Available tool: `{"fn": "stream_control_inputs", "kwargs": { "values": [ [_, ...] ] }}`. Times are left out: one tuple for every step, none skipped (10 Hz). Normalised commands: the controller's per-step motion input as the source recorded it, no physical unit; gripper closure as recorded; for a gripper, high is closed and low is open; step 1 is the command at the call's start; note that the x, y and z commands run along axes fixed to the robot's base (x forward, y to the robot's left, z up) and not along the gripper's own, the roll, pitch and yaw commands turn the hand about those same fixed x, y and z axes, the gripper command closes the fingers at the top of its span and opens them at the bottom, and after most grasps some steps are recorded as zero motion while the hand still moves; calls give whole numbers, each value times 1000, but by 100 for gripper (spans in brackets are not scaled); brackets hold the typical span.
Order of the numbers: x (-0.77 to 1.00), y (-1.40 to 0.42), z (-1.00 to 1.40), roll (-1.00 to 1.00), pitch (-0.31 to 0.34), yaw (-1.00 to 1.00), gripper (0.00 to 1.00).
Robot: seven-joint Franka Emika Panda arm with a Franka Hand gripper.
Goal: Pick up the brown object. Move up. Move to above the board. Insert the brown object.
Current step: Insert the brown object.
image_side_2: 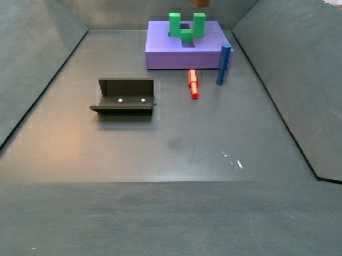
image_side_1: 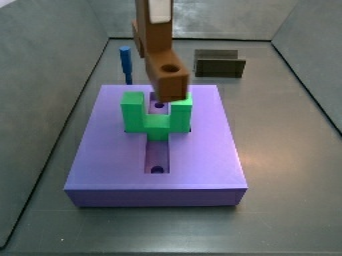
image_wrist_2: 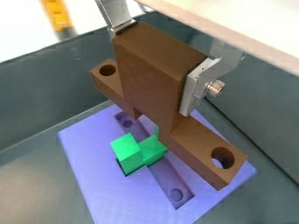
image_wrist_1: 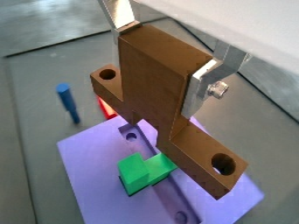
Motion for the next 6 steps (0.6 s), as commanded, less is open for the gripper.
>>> {"fn": "stream_control_inputs", "kwargs": {
  "values": [
    [-80,-100,-269,151,60,-957,100],
    [-71,-220,-200,184,77,-860,100],
    [-243,-380,-94,236,71,-586,100],
    [0,-214,-306,81,0,-109,100],
    [17,-89,-411,0,-136,-109,100],
    [154,-29,-434,0,-134,-83,100]
  ]
}}
